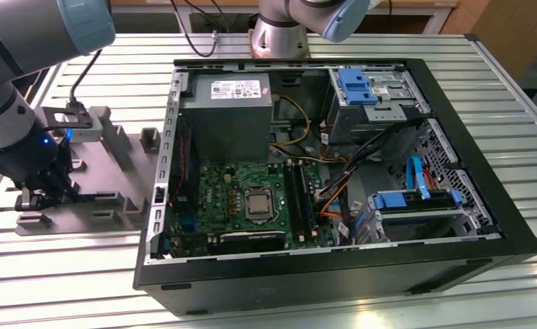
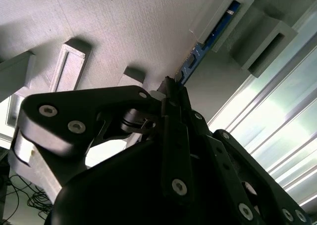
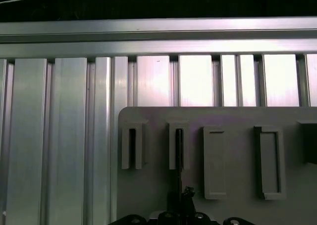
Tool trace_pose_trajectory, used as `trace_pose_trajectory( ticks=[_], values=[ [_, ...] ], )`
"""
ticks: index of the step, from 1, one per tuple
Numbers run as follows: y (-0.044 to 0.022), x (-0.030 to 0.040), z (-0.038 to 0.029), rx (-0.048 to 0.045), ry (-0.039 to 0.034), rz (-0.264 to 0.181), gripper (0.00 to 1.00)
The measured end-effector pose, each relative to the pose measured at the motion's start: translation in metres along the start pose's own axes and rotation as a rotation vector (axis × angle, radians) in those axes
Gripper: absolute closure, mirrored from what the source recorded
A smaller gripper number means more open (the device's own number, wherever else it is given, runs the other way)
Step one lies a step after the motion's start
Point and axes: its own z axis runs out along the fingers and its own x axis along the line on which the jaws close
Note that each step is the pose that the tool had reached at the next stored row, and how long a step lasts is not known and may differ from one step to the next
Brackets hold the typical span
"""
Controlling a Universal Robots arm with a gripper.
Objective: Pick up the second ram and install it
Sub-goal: 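Pick up the second ram and move it above second insertion slot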
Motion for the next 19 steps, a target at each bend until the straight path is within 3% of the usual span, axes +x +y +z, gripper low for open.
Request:
trace_pose_trajectory(
  ticks=[9,14,19],
  values=[
    [0.0000,0.0000,-0.0001,0.0003,-0.0002,0.000,0.86],
    [0.0002,-0.0001,-0.0053,0.0001,-0.0001,0.000,0.86],
    [0.0002,-0.0001,-0.0057,0.0001,0.0000,0.000,0.86]
  ],
)
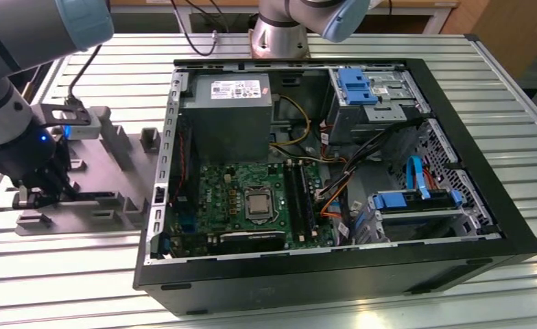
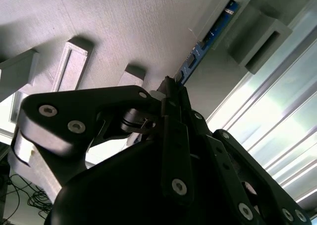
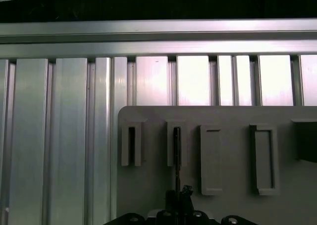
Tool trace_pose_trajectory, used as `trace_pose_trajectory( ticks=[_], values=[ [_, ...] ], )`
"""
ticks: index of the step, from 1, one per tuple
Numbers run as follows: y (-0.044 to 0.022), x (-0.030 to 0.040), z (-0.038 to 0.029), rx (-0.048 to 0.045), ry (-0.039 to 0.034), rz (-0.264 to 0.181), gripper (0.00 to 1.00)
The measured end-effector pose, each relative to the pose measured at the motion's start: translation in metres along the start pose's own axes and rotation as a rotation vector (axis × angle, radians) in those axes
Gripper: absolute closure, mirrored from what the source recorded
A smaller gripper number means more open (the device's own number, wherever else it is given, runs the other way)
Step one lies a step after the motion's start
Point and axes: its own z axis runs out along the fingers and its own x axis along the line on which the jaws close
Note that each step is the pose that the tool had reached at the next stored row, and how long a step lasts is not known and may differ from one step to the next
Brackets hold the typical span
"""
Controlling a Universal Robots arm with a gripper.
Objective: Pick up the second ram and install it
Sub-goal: 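Pick up the second ram and move it above second insertion slot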
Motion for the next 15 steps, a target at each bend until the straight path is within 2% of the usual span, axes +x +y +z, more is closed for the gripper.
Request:
trace_pose_trajectory(
  ticks=[15],
  values=[
    [0.0002,-0.0001,-0.0043,0.0000,0.0000,0.000,0.86]
  ],
)
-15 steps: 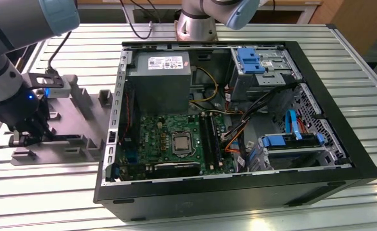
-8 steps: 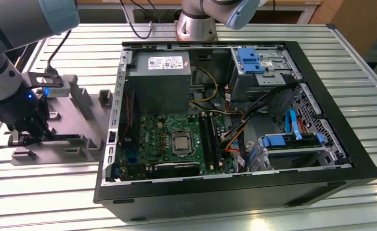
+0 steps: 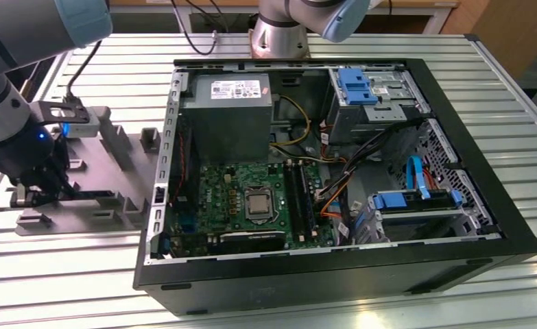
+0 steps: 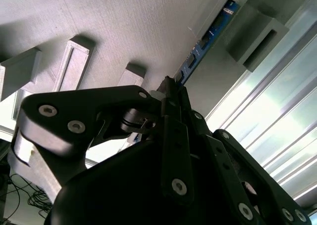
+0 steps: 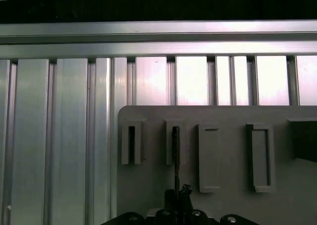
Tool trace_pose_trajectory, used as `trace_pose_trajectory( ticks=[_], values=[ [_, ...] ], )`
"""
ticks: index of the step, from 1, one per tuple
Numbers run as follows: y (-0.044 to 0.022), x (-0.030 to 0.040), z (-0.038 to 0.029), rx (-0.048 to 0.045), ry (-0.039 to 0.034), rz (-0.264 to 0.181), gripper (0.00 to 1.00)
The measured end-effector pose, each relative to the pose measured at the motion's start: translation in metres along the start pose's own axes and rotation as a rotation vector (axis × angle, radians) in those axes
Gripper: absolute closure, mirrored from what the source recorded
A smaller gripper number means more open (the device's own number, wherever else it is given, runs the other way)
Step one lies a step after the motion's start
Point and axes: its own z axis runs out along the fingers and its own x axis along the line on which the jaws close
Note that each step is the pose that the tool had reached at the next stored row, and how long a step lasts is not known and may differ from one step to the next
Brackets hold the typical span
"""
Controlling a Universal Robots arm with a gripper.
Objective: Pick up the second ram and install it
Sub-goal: 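Pick up the second ram and move it above second insertion slot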
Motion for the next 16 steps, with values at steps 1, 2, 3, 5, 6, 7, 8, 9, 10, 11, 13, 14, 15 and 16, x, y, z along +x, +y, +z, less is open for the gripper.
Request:
trace_pose_trajectory(
  ticks=[1,2,3,5,6,7,8,9,10,11,13,14,15,16],
  values=[
    [0.0000,0.0000,-0.0003,0.0000,0.0000,0.000,0.86],
    [0.0001,0.0000,-0.0005,0.0000,-0.0001,0.000,0.86],
    [0.0000,0.0000,-0.0007,0.0000,-0.0001,0.000,0.86],
    [0.0001,0.0000,-0.0011,0.0000,-0.0001,0.000,0.86],
    [0.0001,0.0000,-0.0013,0.0000,-0.0001,0.000,0.86],
    [0.0001,-0.0001,-0.0016,0.0000,-0.0001,0.000,0.86],
    [0.0001,-0.0001,-0.0017,0.0000,-0.0001,0.000,0.86],
    [0.0001,-0.0001,-0.0018,0.0000,0.0000,0.000,0.86],
    [0.0001,-0.0001,-0.0020,0.0000,0.0000,0.000,0.86],
    [0.0001,-0.0001,-0.0023,0.0000,0.0001,0.000,0.86],
    [0.0002,-0.0001,-0.0029,0.0000,0.0001,0.000,0.86],
    [0.0002,-0.0001,-0.0030,0.0000,0.0000,0.000,0.86],
    [0.0002,-0.0001,-0.0039,0.0000,0.0002,0.000,0.86],
    [0.0002,-0.0001,-0.0044,0.0000,0.0002,0.000,0.86]
  ],
)
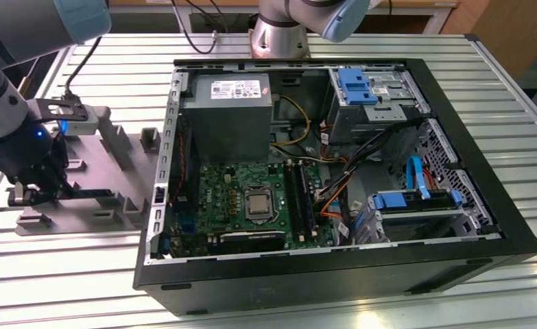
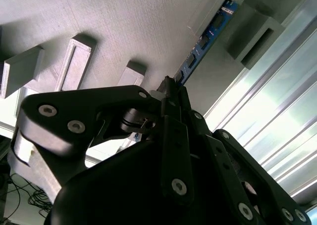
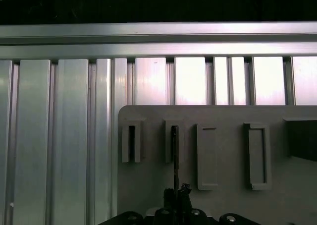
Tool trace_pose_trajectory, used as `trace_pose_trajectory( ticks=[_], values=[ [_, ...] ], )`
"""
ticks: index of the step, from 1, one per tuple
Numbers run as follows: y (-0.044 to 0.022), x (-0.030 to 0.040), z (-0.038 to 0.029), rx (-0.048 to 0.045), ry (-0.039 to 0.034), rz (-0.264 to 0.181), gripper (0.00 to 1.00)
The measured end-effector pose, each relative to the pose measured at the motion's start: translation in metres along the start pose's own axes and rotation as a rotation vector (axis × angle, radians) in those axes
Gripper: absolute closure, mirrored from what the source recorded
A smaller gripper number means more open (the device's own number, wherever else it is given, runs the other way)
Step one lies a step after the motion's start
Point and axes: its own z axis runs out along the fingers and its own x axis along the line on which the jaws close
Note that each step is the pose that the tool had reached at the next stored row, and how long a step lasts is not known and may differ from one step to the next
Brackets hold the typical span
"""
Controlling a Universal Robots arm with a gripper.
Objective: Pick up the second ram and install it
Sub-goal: 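Pick up the second ram and move it above second insertion slot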
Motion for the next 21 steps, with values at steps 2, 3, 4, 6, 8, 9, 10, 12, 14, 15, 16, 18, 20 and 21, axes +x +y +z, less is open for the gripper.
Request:
trace_pose_trajectory(
  ticks=[2,3,4,6,8,9,10,12,14,15,16,18,20,21],
  values=[
    [0.0000,0.0000,-0.0002,0.0000,0.0000,0.000,0.86],
    [0.0000,0.0000,-0.0005,-0.0002,0.0002,0.000,0.86],
    [0.0000,0.0000,-0.0007,-0.0001,0.0002,0.000,0.86],
    [0.0001,0.0000,-0.0012,-0.0001,0.0003,0.000,0.86],
    [0.0001,0.0000,-0.0017,0.0001,0.0003,0.000,0.86],
    [0.0001,0.0000,-0.0019,0.0001,0.0004,0.000,0.86],
    [0.0001,-0.0001,-0.0021,0.0000,0.0005,0.000,0.86],
    [0.0001,-0.0001,-0.0028,0.0000,0.0017,0.000,0.86],
    [0.0001,-0.0001,-0.0034,0.0000,0.0033,0.000,0.86],
    [0.0001,-0.0001,-0.0036,0.0001,0.0036,0.000,0.86],
    [0.0002,-0.0001,-0.0038,0.0001,0.0038,0.000,0.86],
    [0.0002,-0.0001,-0.0042,0.0001,0.0042,0.000,0.86],
    [0.0002,-0.0001,-0.0046,0.0002,0.0045,0.000,0.86],
    [0.0002,-0.0001,-0.0048,0.0001,0.0047,0.000,0.86]
  ],
)
